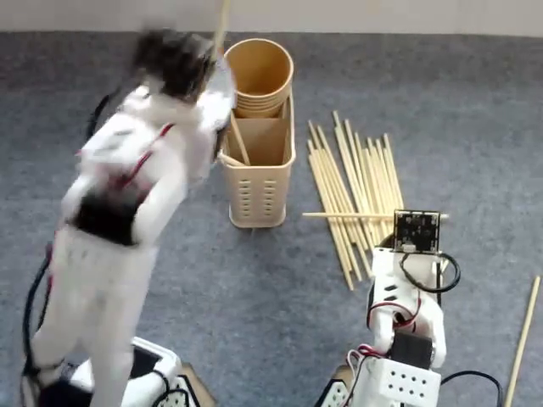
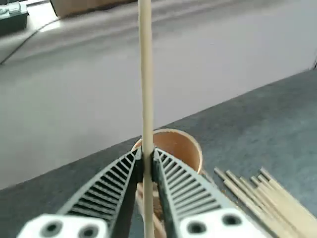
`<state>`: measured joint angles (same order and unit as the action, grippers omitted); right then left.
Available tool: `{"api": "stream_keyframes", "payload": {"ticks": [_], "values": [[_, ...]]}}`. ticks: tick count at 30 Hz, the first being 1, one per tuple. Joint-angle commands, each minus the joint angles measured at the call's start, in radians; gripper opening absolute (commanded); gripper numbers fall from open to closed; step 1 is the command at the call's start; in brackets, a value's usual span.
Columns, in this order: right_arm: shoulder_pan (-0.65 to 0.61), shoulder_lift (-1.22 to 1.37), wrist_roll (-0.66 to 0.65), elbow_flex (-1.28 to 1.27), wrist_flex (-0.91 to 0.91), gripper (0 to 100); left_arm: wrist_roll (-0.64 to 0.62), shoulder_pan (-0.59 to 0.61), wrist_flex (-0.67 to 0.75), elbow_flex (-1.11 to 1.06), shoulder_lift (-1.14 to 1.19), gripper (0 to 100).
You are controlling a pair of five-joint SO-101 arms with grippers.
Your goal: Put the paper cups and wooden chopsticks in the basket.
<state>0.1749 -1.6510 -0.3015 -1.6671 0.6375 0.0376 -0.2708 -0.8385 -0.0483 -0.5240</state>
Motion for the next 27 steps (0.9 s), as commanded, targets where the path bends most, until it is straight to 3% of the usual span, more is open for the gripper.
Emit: {"api": "stream_keyframes", "payload": {"ticks": [1, 15, 19, 27], "values": [[-0.005, 0.004, -0.015, -0.087, -0.015, 0.6, -0.028, -0.041, 0.041, 0.194, 0.165, 0], [-0.008, 0.004, -0.015, -0.104, -0.016, 0.6, -0.032, -0.041, 0.040, 0.137, 0.289, 3], [-0.010, 0.004, -0.017, -0.107, -0.016, 0.6, -0.032, -0.039, 0.040, 0.065, 0.242, 14], [-0.010, 0.004, -0.017, -0.108, -0.016, 0.6, -0.032, -0.008, 0.023, 0.035, 0.082, 14]]}}
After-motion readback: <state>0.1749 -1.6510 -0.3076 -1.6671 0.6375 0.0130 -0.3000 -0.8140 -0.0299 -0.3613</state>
